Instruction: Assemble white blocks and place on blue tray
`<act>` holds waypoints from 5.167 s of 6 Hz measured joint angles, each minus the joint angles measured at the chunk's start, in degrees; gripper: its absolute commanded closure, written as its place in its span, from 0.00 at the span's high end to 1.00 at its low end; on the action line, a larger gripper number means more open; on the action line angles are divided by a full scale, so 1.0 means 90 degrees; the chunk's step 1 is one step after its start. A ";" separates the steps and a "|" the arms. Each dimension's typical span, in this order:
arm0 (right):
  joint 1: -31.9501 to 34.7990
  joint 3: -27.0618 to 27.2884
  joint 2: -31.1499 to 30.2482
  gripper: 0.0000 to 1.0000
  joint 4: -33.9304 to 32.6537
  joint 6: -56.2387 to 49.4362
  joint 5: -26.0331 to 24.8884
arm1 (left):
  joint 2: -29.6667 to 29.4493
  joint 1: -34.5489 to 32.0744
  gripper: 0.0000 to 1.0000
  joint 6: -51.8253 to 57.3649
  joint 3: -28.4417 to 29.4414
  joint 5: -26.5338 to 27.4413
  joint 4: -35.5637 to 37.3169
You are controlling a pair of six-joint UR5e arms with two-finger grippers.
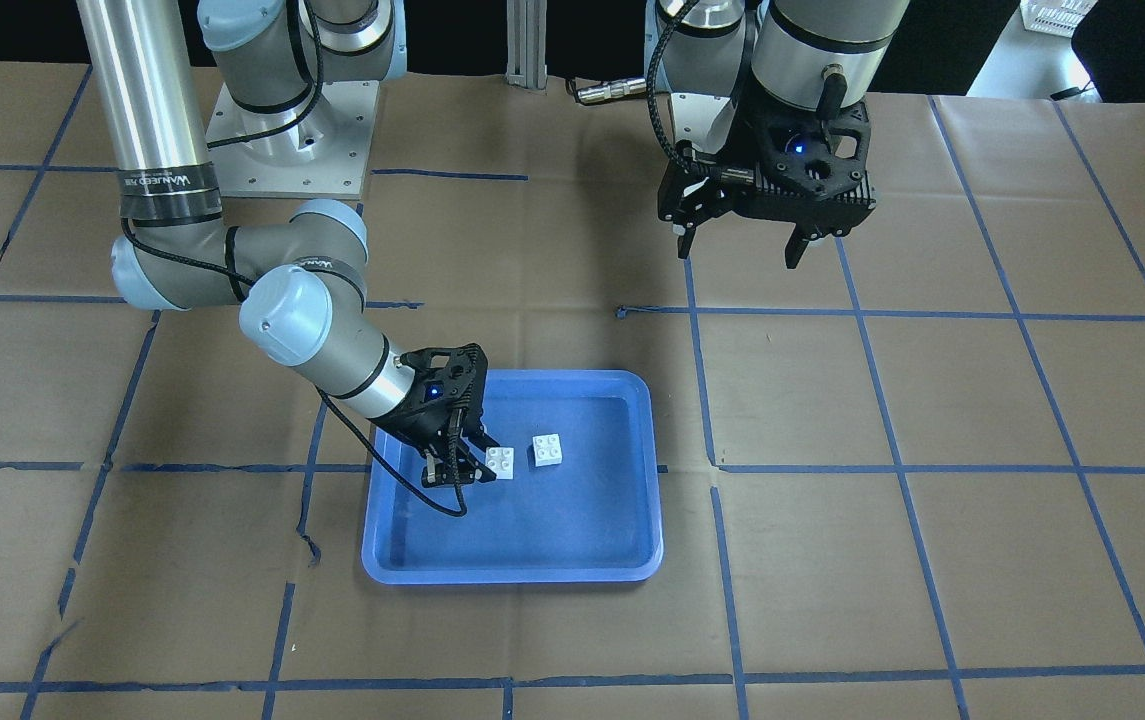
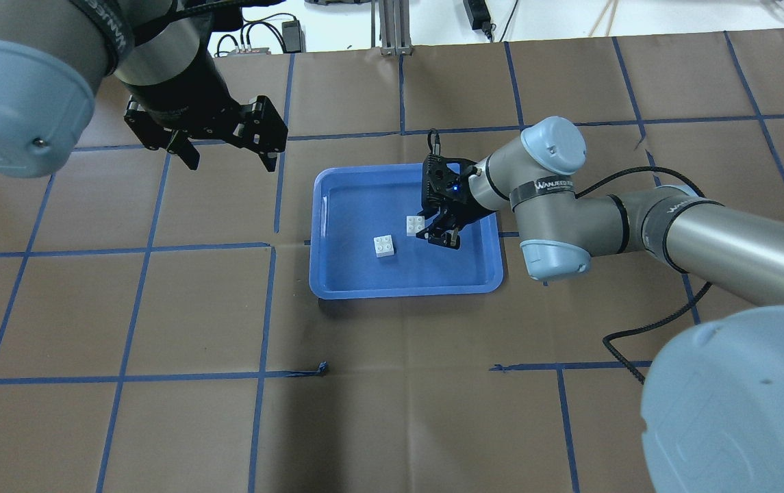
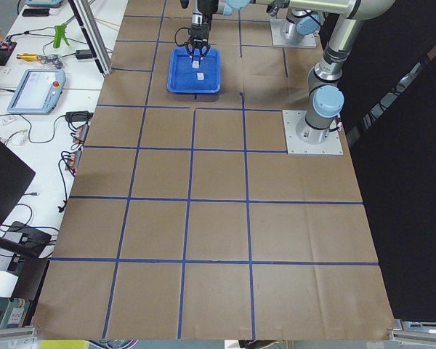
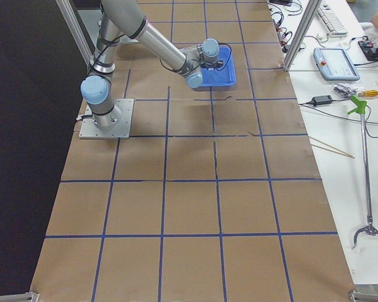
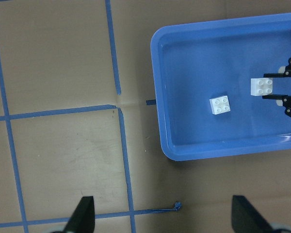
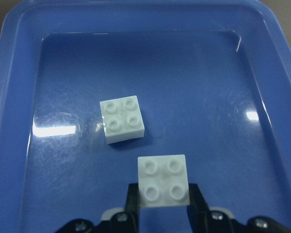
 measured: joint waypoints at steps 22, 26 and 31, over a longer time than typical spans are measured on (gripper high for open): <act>0.0264 0.0122 0.0134 0.71 -0.0116 0.0225 0.0049 | 0.0078 0.0055 0.99 -0.0092 0.0301 0.0005 -0.1411; 0.0221 -0.0024 -0.0212 1.00 -0.0011 0.1414 -0.0195 | 0.0099 0.0048 0.99 -0.0053 0.0238 -0.0006 -0.0759; -0.0243 -0.1984 -0.1729 1.00 0.4569 0.5539 -0.2604 | 0.0118 0.0015 0.99 -0.0071 0.0152 0.0015 -0.0670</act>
